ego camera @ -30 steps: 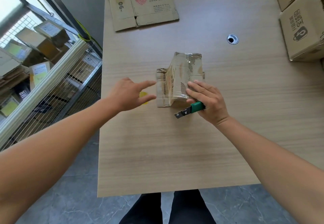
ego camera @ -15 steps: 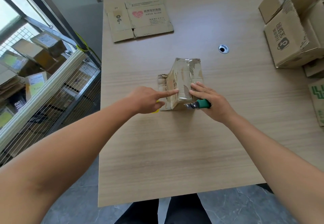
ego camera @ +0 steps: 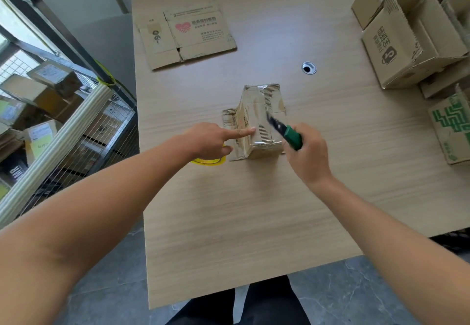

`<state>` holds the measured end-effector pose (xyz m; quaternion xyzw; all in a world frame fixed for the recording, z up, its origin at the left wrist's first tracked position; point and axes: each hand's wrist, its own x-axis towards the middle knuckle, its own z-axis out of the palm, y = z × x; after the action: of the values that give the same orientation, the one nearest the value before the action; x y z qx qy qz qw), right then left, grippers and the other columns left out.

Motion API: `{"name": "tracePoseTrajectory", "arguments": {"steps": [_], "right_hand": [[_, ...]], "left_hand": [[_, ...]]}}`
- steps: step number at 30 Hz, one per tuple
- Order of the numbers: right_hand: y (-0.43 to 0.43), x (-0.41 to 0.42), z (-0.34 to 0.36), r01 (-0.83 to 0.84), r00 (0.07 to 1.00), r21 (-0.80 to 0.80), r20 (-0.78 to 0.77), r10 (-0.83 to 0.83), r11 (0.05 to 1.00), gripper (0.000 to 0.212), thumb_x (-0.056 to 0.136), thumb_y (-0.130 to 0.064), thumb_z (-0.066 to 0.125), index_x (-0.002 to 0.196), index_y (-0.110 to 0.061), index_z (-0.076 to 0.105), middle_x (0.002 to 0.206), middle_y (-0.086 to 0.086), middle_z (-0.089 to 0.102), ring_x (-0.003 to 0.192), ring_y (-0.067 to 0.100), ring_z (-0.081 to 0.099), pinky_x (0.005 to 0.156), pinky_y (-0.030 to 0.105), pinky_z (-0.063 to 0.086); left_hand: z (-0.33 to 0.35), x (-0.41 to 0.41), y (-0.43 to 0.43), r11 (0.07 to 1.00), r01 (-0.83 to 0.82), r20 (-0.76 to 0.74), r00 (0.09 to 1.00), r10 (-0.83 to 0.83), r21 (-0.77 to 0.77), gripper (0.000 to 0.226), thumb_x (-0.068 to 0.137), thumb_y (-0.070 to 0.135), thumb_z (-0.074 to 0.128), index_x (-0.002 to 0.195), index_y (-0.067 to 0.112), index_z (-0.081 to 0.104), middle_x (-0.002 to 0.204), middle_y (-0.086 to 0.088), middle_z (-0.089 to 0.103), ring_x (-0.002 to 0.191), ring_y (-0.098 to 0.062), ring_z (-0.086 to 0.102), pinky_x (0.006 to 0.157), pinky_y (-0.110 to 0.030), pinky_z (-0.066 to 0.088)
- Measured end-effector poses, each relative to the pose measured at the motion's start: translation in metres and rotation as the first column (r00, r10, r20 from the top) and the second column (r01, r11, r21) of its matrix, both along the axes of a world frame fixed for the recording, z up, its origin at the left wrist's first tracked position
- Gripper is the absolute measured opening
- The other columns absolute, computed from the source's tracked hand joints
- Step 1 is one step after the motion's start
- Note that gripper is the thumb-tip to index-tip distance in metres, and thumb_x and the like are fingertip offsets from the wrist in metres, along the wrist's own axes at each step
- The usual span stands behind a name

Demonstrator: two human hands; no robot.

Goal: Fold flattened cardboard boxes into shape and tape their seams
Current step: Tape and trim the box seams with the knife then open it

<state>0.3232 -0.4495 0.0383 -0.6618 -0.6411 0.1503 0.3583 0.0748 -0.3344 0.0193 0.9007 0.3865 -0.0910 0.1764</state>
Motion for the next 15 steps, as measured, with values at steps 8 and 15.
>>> {"name": "tracePoseTrajectory", "arguments": {"steps": [8,15], "right_hand": [[-0.06,-0.077,-0.003,-0.026,0.853,-0.472,-0.47,-0.227,0.881,0.005,0.105,-0.028,0.05,0.103,-0.023,0.05,0.072,0.008,0.054,0.047,0.025,0.058,0.041,0.042,0.055],[-0.05,-0.084,0.005,0.026,0.935,-0.601,-0.269,-0.232,0.799,0.017,0.105,-0.03,0.041,0.1,-0.018,0.05,0.075,0.009,0.056,0.06,0.032,0.063,0.038,0.034,0.052]], "left_hand": [[0.004,0.003,-0.006,0.999,-0.028,-0.067,0.997,0.025,-0.035,0.073,0.098,0.047,0.042,0.136,0.077,-0.013,0.066,-0.003,0.052,0.061,-0.017,0.049,0.065,-0.039,0.048],[0.007,0.006,-0.011,1.0,-0.023,-0.074,0.997,0.023,-0.007,0.076,0.098,0.049,0.044,0.146,0.066,-0.013,0.068,-0.003,0.053,0.064,-0.02,0.053,0.064,-0.037,0.05]]}}
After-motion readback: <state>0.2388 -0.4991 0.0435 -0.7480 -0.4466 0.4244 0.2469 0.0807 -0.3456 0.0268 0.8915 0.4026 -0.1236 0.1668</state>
